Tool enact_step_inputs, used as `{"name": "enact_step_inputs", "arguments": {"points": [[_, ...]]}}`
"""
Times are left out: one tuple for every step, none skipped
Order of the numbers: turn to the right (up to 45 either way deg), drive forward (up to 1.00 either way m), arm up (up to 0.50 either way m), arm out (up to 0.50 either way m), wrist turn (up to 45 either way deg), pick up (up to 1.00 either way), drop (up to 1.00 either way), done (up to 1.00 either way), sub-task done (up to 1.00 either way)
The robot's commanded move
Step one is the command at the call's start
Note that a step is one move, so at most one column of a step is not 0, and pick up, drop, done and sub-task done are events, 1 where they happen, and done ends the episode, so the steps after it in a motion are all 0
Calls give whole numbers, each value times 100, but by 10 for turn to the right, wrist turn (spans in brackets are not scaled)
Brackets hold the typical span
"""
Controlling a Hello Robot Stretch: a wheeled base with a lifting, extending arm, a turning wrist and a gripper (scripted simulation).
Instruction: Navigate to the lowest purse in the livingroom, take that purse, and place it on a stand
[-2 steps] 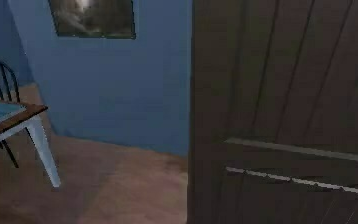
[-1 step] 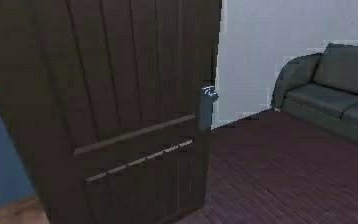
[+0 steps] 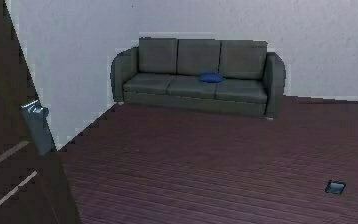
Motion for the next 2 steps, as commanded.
{"name": "enact_step_inputs", "arguments": {"points": [[0,100,0,0,0,0,0,0,0],[0,5,0,0,0,0,0,0,0]]}}
